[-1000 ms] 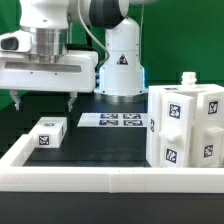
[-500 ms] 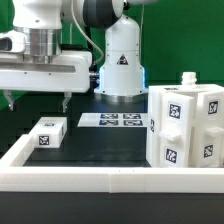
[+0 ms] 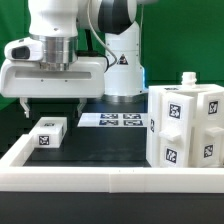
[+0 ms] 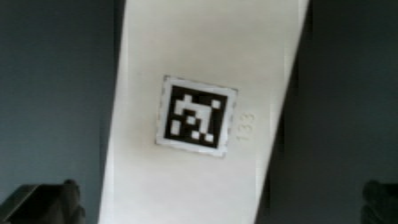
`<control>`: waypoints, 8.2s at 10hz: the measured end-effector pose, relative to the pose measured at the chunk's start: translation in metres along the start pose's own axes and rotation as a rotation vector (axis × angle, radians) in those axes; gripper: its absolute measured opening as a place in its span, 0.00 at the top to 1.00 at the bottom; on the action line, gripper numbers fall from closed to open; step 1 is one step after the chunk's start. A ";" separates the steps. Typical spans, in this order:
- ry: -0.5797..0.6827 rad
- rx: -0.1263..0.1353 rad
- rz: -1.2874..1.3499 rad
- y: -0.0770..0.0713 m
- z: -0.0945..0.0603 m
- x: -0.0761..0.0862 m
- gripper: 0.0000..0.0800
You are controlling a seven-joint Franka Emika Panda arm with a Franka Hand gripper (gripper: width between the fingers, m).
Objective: Assemble cabinet
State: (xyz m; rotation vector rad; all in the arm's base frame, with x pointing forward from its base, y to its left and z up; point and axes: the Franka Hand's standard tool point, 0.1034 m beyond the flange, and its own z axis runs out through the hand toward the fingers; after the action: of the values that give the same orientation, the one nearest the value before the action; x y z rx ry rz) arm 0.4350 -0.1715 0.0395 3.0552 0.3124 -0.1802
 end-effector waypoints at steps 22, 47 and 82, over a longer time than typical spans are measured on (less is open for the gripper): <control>-0.039 0.037 -0.046 -0.003 -0.012 -0.012 0.30; -0.042 0.042 0.108 -0.197 -0.179 0.126 0.30; -0.023 0.040 1.243 -0.217 -0.166 0.159 0.30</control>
Offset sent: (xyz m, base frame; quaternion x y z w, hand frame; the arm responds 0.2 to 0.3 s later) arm -0.0043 -0.0091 -0.0051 0.0016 0.0019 0.0059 1.0000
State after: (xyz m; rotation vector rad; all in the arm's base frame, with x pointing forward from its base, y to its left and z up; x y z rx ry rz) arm 0.5635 0.0851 0.1730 2.6480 -1.5198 -0.1257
